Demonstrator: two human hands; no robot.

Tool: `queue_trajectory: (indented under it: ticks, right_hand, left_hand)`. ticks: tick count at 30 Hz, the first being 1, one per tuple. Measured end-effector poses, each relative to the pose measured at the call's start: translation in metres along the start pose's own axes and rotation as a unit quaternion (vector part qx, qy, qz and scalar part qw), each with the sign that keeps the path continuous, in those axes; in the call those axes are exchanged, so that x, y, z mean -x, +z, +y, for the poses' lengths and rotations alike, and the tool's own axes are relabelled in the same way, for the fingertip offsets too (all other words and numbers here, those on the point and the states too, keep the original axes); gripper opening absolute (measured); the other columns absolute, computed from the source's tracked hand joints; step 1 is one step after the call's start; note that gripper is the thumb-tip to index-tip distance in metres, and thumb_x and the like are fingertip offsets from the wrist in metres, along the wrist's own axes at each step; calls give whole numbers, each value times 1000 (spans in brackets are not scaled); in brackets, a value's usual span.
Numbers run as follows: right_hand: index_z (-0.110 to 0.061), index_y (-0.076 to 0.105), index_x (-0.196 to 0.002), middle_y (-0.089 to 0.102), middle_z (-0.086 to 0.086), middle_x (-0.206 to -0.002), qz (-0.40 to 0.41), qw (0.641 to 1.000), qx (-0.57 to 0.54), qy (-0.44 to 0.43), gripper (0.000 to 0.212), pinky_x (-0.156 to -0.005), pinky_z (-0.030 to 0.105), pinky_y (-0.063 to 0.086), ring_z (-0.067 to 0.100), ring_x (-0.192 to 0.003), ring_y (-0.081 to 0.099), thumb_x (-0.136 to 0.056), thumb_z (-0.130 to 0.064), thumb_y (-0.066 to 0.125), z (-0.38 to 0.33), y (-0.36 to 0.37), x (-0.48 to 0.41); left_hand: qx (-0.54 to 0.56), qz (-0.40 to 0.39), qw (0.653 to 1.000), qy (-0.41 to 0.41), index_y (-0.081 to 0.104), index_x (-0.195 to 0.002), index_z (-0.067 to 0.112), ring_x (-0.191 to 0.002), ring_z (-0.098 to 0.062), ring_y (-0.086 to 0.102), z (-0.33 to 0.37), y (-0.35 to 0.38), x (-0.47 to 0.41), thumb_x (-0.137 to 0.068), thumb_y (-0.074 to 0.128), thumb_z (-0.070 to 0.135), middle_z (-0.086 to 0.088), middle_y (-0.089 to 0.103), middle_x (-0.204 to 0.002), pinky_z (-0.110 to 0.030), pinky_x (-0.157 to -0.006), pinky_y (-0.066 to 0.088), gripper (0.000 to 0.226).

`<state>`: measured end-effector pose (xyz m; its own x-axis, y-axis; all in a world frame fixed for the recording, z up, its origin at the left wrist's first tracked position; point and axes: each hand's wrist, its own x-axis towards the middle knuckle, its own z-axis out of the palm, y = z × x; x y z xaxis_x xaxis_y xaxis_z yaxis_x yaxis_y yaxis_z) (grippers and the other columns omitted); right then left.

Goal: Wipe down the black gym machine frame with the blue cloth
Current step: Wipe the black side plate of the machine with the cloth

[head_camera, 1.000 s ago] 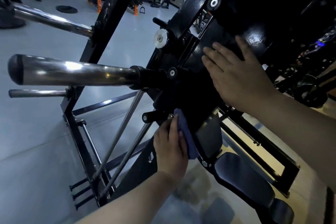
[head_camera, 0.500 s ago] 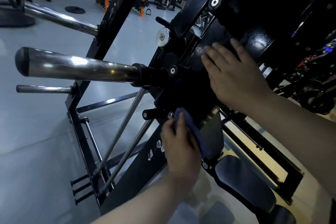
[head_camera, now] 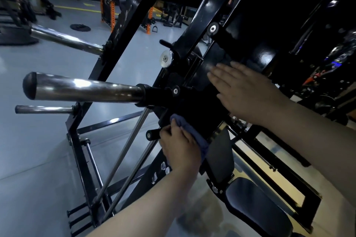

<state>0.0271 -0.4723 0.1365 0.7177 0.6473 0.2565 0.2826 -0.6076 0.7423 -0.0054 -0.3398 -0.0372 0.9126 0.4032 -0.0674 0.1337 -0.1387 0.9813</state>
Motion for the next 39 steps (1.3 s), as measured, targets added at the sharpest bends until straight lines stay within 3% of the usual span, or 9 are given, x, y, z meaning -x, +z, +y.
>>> queue_trajectory:
  ticks: [4,7,9,13,21,26,30,34,39]
  right_hand:
    - [-3,39,-153,37,14,-161,-26,998,21,44,79,-124,47,19,26,-151,33,-98,-58,28,37,-22,7]
    - [-5,36,-155,33,12,-163,-35,997,31,61,76,-126,45,15,25,-153,27,-102,-57,22,55,-28,12]
    - [-6,36,-155,31,11,-164,-40,996,34,67,75,-125,44,13,24,-153,27,-101,-56,23,61,-29,13]
    - [-5,39,-154,31,11,-164,-45,995,30,80,74,-124,44,13,25,-153,28,-100,-54,26,57,-27,14]
    - [-11,45,-152,38,4,-161,-48,995,36,74,67,-123,42,16,20,-150,34,-100,-50,30,73,-37,12]
    - [-8,45,-152,37,7,-161,-35,994,50,90,67,-124,44,14,23,-151,33,-100,-49,32,74,-38,14]
    - [-8,45,-152,36,9,-162,-37,993,48,100,69,-125,47,13,24,-152,30,-98,-49,30,67,-36,12]
    - [-5,48,-149,38,11,-161,-21,994,53,90,69,-124,47,11,26,-151,33,-97,-48,32,65,-35,10]
    - [-5,47,-150,39,11,-161,-14,994,56,94,69,-122,50,16,27,-150,34,-97,-47,33,63,-35,11]
  left_hand:
    - [-13,-1,986,168,55,-139,10,-118,-27,48,53,11,11,-98,37,30,-9,46,-131,-33,-97,41,49]
    - [-25,-20,941,336,56,-141,10,-117,-27,51,79,11,19,-98,36,31,-11,51,-133,-35,-96,45,52]
    - [-55,-8,926,375,57,-142,12,-117,-28,51,67,12,12,-99,38,30,-11,54,-135,-37,-96,44,50]
    - [-47,36,975,213,59,-139,12,-113,-36,53,44,13,3,-91,39,27,-15,56,-128,-41,-94,45,53]
    - [2,-17,928,373,55,-143,15,-121,-20,49,119,19,4,-101,35,30,-3,53,-135,-29,-99,42,49]
    - [61,0,977,206,54,-142,12,-124,-21,47,120,22,-5,-103,44,15,-7,50,-136,-17,-97,28,40]
    - [62,35,959,274,62,-135,19,-118,-21,51,147,24,-17,-94,54,14,-3,55,-131,-29,-94,41,42]
    - [11,29,993,113,57,-138,18,-127,-33,45,171,19,-49,-97,47,18,-8,49,-141,-42,-104,37,43]
    - [29,-53,989,136,55,-133,19,-122,-26,49,149,15,-14,-101,39,22,-5,46,-133,-35,-97,40,36]
